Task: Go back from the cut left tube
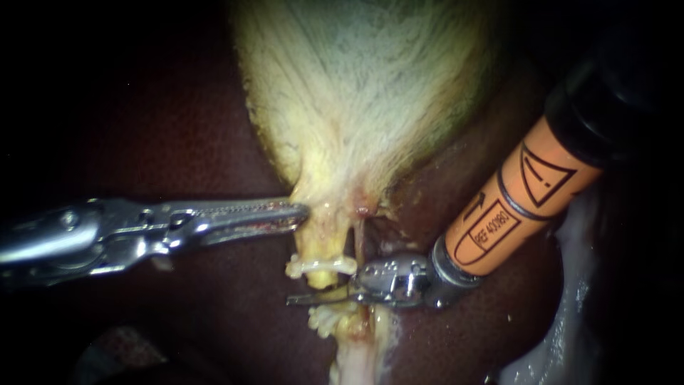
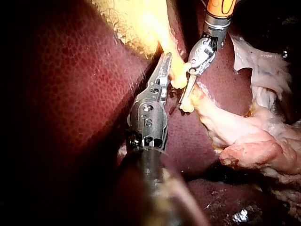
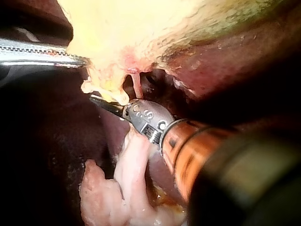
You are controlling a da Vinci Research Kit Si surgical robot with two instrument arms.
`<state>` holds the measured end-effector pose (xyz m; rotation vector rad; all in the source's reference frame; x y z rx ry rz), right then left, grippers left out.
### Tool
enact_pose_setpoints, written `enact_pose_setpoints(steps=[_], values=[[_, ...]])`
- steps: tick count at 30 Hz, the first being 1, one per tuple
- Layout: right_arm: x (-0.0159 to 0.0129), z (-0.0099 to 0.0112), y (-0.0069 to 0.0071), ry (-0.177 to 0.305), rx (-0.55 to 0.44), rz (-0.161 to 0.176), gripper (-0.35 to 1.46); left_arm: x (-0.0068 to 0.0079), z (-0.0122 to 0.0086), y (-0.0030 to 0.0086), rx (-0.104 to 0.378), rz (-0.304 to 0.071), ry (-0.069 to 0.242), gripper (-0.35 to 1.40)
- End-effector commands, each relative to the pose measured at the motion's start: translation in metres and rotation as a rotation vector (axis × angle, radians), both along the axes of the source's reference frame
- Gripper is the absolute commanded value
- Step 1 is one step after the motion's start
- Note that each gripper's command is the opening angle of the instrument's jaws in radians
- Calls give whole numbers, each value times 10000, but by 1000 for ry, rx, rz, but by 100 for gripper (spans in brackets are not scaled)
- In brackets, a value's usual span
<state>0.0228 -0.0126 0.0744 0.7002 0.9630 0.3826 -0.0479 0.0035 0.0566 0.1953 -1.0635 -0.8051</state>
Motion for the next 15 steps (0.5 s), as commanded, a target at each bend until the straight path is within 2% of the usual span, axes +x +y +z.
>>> enact_pose_setpoints(steps=[1, 8, 9, 11, 15], values=[[0, 0, 0, 0, 0, 1, -35, 0, 0, 0, 0, 0, 0, -1], [0, 0, 1, 0, 0, 1, -35, 1, -1, 0, 0, 0, -1, -1], [-1, 0, 1, 0, 0, 1, -20, 1, -1, 0, 0, 0, -1, -1], [-1, 0, 1, 0, 0, 0, 26, 1, -1, 0, 0, 0, -1, -1], [-3, 0, 0, 3, 0, 1, 89, 1, -1, 0, 0, 0, -1, -1]])
